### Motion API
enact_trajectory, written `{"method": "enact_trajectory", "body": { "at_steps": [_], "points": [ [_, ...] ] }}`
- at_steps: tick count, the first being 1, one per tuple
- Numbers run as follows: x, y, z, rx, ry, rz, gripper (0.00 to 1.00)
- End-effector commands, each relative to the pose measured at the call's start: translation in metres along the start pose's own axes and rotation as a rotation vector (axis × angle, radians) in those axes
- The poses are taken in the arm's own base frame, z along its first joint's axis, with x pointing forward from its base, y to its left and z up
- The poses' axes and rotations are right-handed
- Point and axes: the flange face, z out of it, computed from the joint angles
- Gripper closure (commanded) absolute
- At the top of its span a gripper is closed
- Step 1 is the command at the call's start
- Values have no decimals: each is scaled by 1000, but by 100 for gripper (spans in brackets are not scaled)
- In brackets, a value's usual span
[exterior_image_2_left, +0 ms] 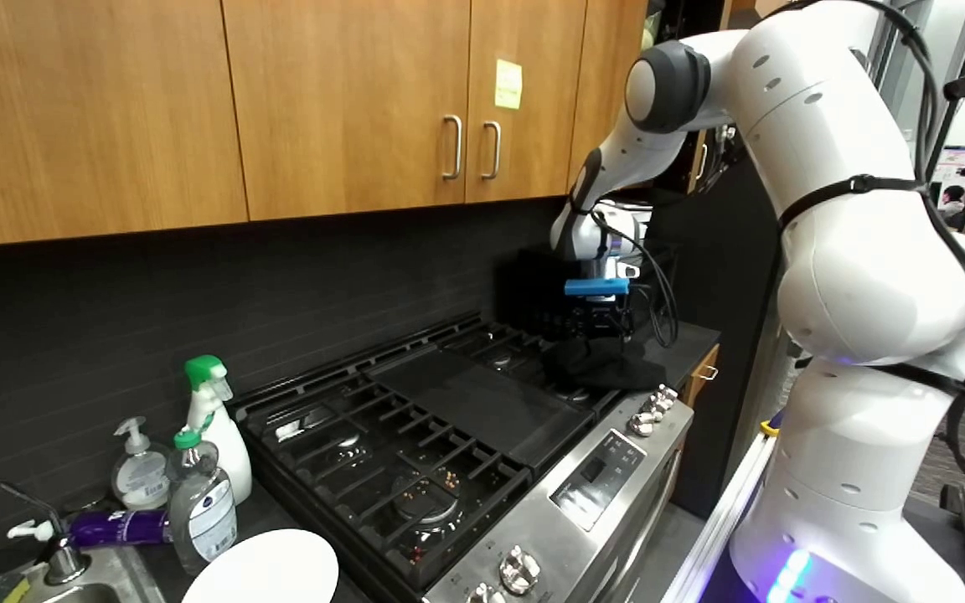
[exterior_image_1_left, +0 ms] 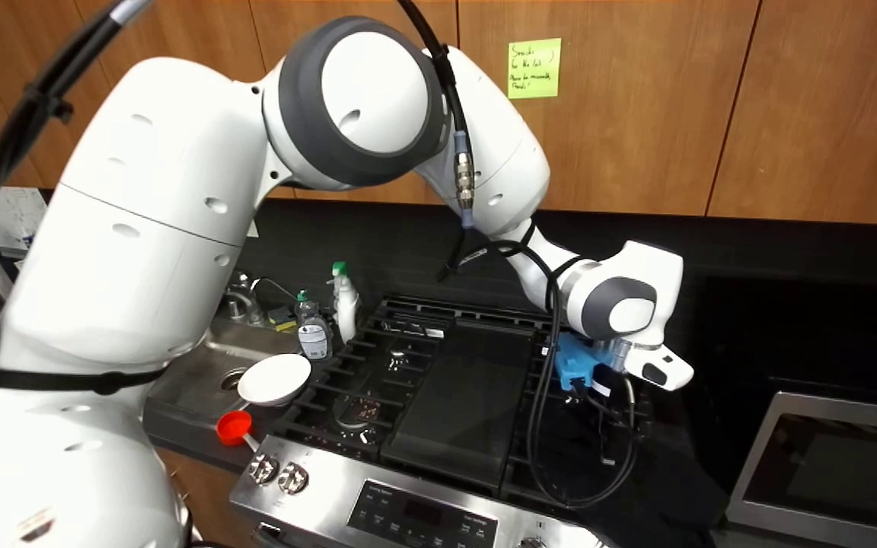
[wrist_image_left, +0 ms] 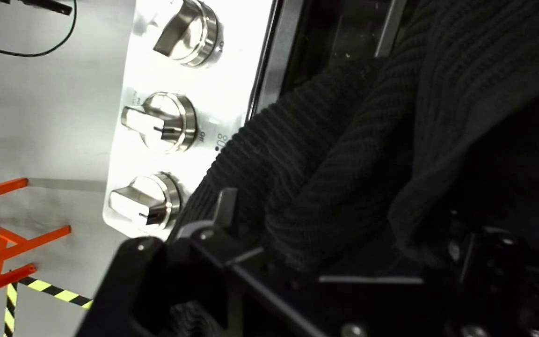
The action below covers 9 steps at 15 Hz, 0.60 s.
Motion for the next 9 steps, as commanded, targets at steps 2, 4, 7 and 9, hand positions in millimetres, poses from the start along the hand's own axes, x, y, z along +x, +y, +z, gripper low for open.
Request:
{"method": "enact_trajectory", "body": {
  "at_steps": [2, 4, 7, 9],
  "points": [
    [8, 7, 0, 42, -111, -12, 1],
    [8, 1, 5, 55, -120, -28, 1],
    [11, -17, -3, 20, 41, -20, 0],
    [14, -9, -1, 41, 20, -12, 0]
  ]
}}
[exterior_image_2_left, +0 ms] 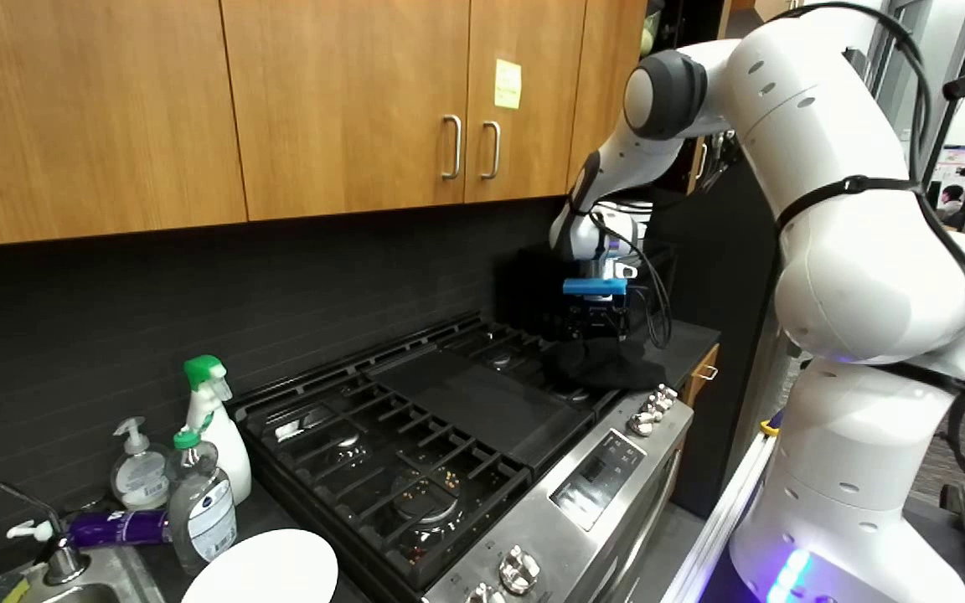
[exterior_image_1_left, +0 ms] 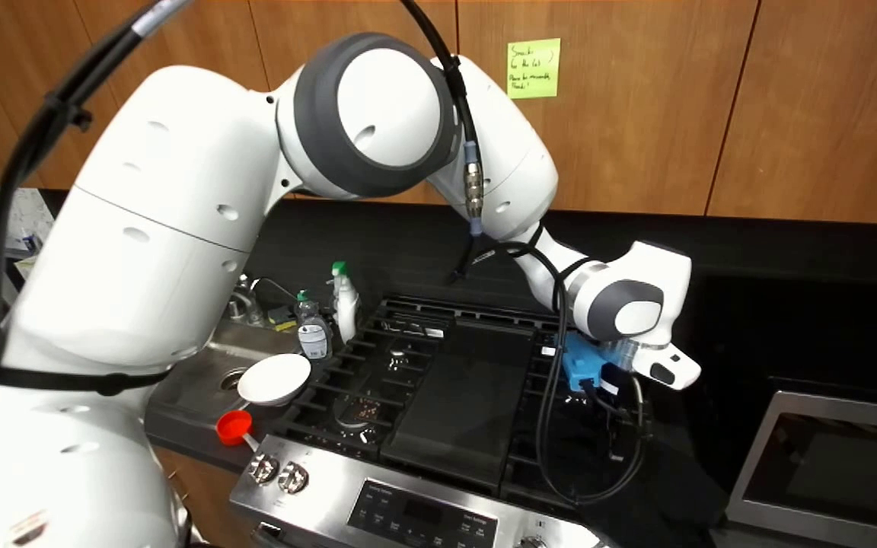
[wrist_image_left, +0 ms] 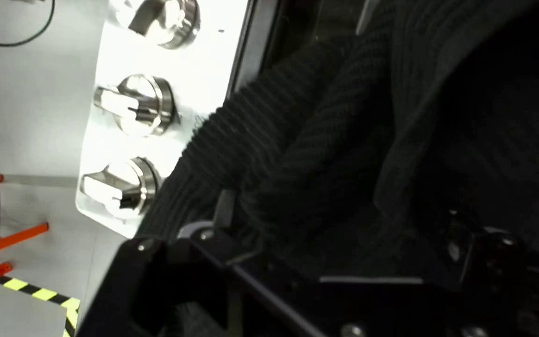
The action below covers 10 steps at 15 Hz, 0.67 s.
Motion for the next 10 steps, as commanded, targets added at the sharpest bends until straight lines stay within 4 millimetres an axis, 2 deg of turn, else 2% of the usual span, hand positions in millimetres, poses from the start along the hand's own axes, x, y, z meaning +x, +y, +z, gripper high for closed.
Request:
{"method": "enact_trajectory", "body": {
  "at_steps": [1, 5, 10],
  "points": [
    [2, -6, -3, 2, 34, 6, 0],
    [1, -13, -6, 4, 59, 12, 0],
    [-5, -8, 44, -51, -14, -9, 0]
  ]
}}
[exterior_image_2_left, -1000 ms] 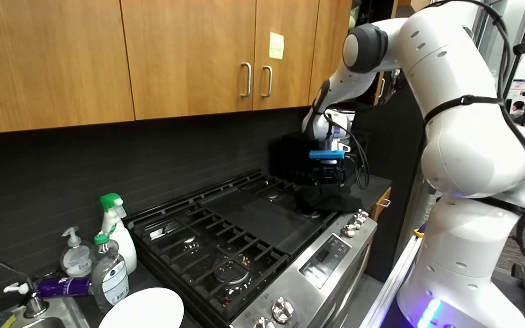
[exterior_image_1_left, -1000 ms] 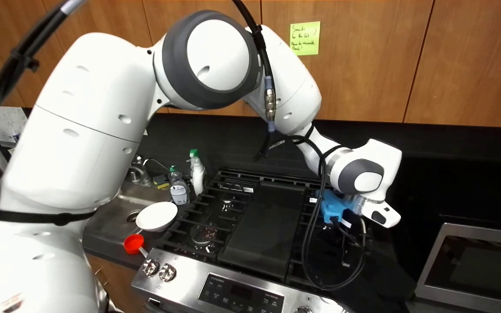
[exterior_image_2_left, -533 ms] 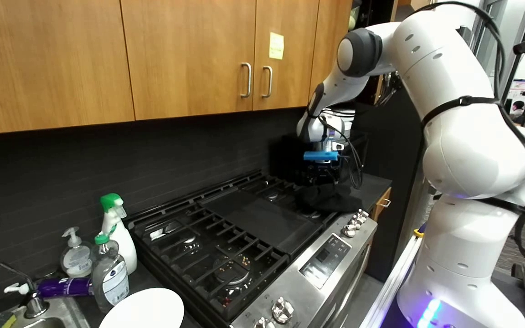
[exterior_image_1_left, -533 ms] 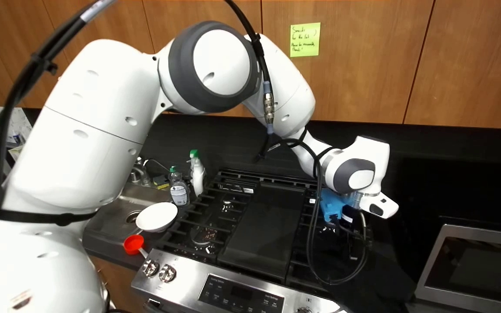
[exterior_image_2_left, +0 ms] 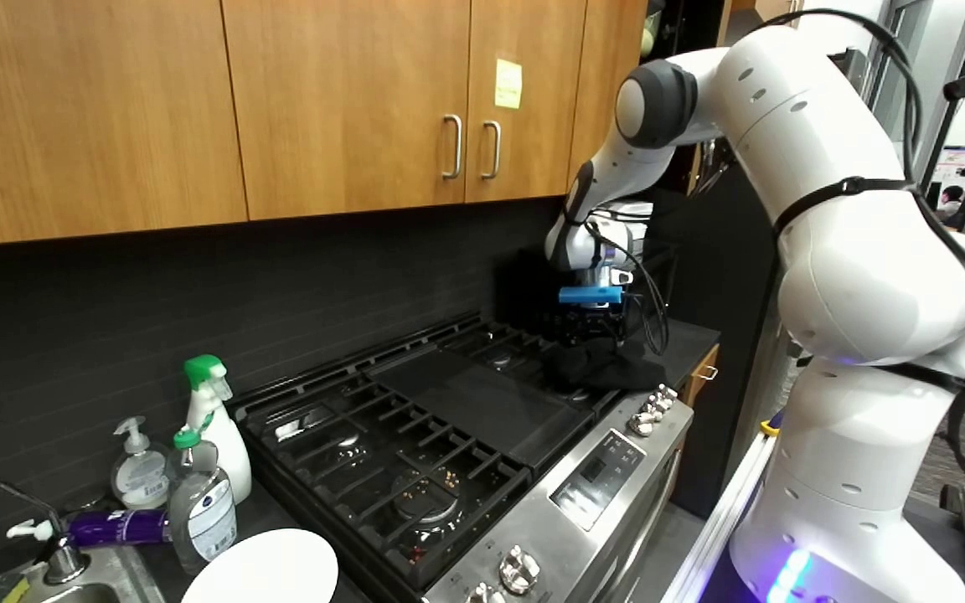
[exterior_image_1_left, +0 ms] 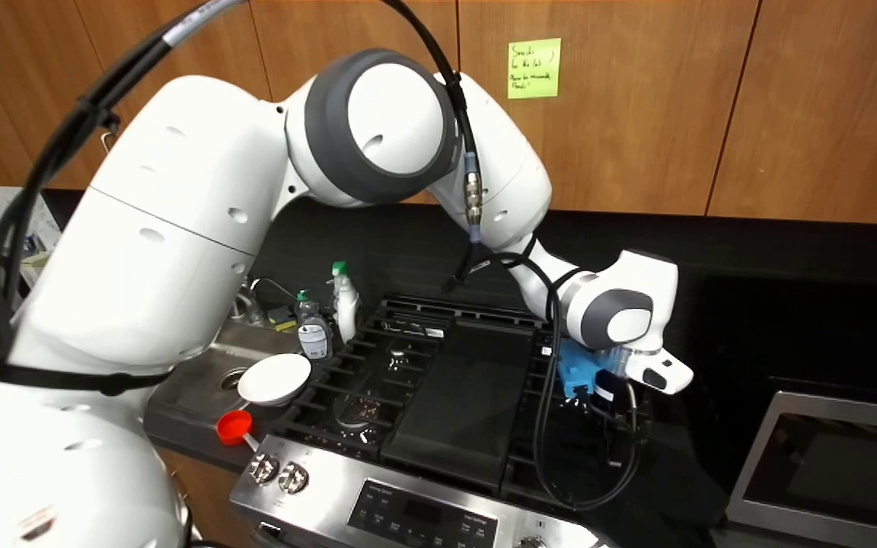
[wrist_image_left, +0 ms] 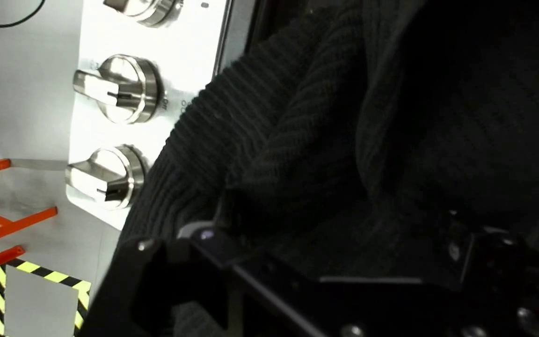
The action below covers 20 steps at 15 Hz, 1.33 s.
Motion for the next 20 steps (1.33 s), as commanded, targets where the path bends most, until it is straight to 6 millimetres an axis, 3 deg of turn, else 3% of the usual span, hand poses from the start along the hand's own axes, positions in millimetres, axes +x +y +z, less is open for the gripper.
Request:
{"method": "enact_trajectory", "body": {
  "at_steps": [1, 2, 4, 6, 9, 13, 15, 16, 20],
  "points": [
    [-6, -1, 38, -45, -56, -15, 0],
    [-8, 0, 48, -58, -70, -22, 25],
    [-7, -3, 57, -70, -81, -18, 30],
    [-8, -10, 51, -64, -82, -25, 41],
    [-11, -19, 44, -50, -77, -36, 65],
    [-15, -11, 11, -33, -47, -73, 97],
    [-20, 2, -9, -51, -23, -99, 100],
    [-25, 8, -18, -56, -9, -117, 96],
    [-36, 14, -40, -71, -10, -156, 97]
  ]
}}
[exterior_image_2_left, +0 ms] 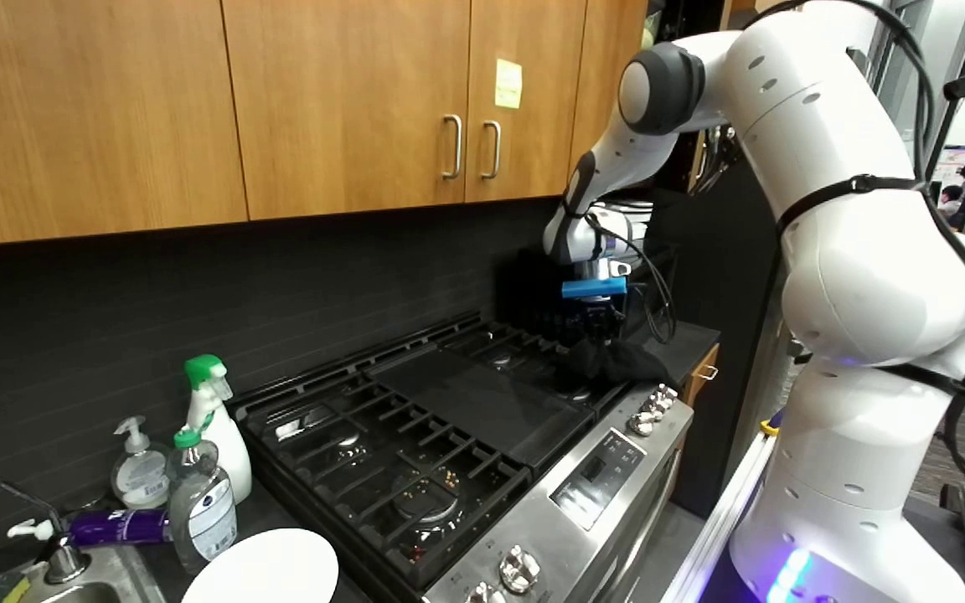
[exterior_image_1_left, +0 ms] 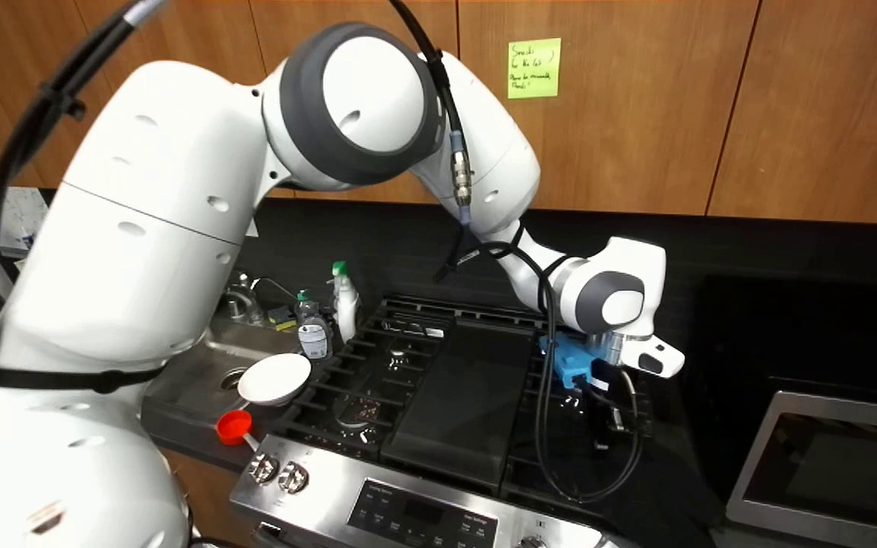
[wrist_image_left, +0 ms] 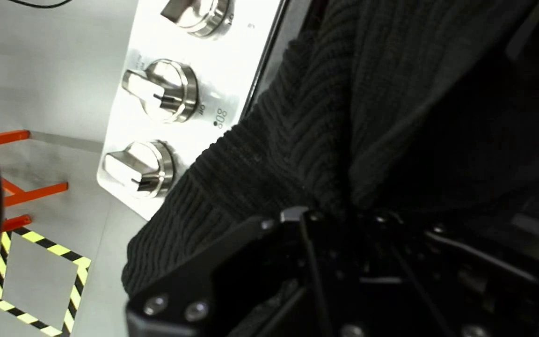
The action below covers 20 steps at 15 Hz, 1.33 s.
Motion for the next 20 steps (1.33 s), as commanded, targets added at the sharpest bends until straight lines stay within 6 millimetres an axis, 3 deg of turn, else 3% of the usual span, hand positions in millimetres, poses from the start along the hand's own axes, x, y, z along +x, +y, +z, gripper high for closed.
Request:
{"method": "enact_trajectory", "body": {
  "at_steps": [1, 6, 12, 15, 20],
  "points": [
    [-23, 9, -24, -15, -21, -55, 97],
    [-39, -10, -37, -8, -75, -103, 97],
    [-84, -77, -60, -33, -34, -210, 97],
    [-103, -100, -69, -62, -24, -254, 97],
    [-129, -108, -83, -60, -12, -349, 97]
  ]
}}
